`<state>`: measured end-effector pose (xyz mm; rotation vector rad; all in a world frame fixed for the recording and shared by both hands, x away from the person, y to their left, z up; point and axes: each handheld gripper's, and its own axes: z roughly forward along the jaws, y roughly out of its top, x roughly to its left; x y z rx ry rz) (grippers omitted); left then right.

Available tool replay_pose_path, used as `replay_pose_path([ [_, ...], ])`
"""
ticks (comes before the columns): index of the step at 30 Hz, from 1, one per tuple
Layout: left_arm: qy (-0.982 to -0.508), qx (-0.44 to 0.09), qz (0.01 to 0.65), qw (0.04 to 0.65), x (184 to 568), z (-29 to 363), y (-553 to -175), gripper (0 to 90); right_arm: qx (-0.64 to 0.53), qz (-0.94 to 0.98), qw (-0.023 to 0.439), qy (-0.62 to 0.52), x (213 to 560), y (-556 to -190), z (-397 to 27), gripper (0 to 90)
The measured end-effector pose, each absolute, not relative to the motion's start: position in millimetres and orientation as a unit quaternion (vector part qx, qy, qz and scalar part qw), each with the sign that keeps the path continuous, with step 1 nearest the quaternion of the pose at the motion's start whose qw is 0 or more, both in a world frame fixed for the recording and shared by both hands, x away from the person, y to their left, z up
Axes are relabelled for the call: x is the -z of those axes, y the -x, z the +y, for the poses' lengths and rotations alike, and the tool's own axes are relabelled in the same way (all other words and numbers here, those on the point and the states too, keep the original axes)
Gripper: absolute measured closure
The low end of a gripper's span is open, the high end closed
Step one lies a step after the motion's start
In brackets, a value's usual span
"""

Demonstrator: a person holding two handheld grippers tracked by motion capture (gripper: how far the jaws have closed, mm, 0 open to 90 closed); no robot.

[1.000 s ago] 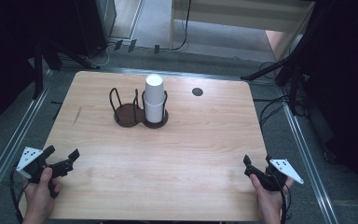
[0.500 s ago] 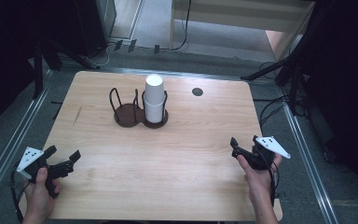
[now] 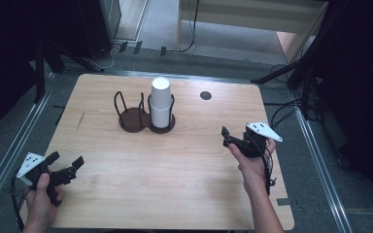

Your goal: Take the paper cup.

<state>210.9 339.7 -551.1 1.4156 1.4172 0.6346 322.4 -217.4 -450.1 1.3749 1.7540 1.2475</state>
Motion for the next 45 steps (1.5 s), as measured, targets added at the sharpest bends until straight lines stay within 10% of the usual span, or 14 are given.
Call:
replay_pose_path([
  [45, -0.593, -0.256, 0.578, 0.499, 551.6, 338.9, -212.4, 0.0, -0.503, 0.699, 0.248, -0.444, 420.6, -379.4, -80.5, 1.3],
])
